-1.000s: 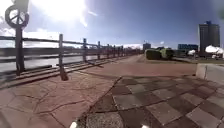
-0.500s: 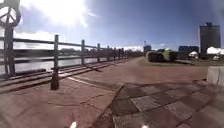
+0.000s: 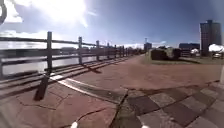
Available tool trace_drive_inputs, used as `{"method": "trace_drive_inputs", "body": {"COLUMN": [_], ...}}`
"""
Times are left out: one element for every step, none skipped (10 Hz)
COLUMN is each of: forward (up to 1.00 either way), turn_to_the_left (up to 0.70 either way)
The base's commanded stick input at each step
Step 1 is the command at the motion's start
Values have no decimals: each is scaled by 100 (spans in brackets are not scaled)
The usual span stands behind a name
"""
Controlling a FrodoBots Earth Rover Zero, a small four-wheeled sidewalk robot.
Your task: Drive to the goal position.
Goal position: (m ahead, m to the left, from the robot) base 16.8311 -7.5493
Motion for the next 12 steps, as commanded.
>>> {"method": "trace_drive_inputs", "body": {"forward": [85,85,85,85,85,85,85,85,85,85,85,85], "turn_to_the_left": [0,0,0,0,0,0,0,0,0,0,0,0]}}
